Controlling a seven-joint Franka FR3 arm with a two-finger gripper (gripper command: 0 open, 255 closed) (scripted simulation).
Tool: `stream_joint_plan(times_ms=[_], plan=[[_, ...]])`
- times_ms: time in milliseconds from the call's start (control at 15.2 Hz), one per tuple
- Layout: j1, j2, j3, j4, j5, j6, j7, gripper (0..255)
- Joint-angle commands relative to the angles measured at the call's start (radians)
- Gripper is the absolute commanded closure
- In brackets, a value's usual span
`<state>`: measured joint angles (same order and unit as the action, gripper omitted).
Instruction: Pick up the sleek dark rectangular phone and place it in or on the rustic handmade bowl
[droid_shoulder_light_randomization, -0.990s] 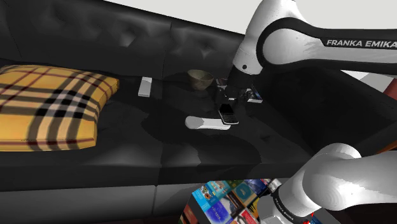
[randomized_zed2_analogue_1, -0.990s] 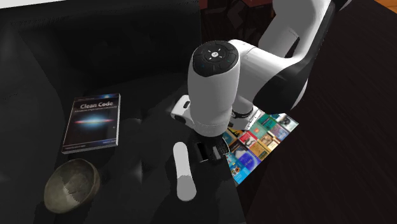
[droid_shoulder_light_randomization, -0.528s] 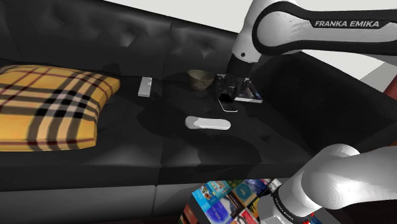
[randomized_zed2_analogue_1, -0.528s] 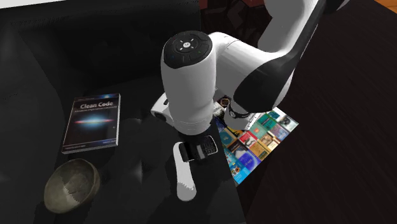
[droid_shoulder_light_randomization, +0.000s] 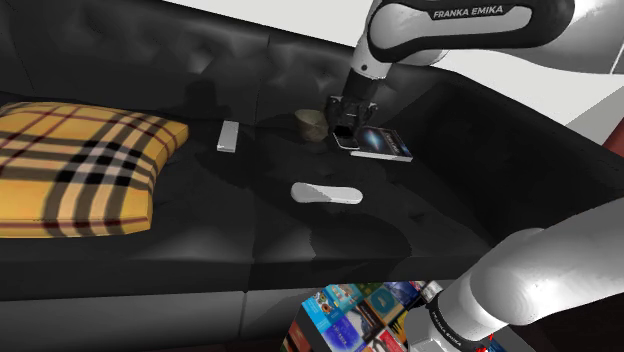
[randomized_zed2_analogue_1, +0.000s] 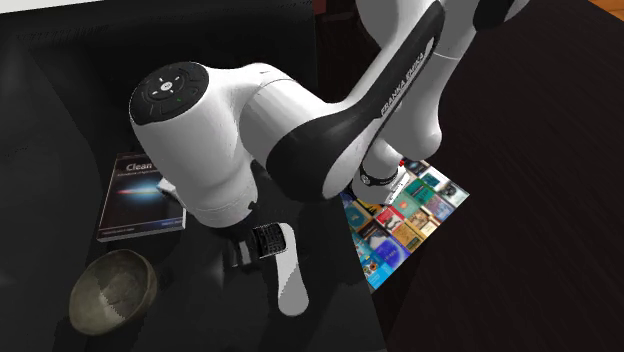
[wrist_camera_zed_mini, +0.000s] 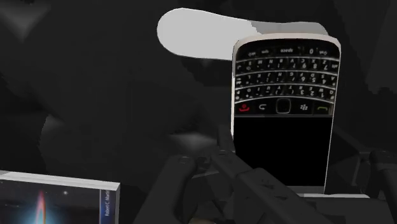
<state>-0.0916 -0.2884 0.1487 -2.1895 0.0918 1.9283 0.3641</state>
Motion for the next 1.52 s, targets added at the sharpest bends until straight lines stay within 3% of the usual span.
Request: stream_joint_plan(times_ms=[0, 528, 990, 1188, 1320, 1386, 1452], plan=[[-0.013, 0.065, -0.013, 0.067, -0.013, -0.004, -0.020, 255], [-0.054, 0.350, -0.055, 0.394, -0.050, -0.052, -0.086, 255], [-0.081, 0.635, -0.080, 0.787, -0.068, -0.162, -0.134, 255], [-0.091, 0.788, -0.088, 1.022, -0.074, -0.245, -0.153, 255], [-0.096, 0.921, -0.092, 1.239, -0.078, -0.329, -0.163, 255], [-0.094, 1.141, -0.096, 1.620, -0.083, -0.490, -0.171, 255], [-0.096, 1.104, -0.096, 1.539, -0.082, -0.447, -0.172, 255]])
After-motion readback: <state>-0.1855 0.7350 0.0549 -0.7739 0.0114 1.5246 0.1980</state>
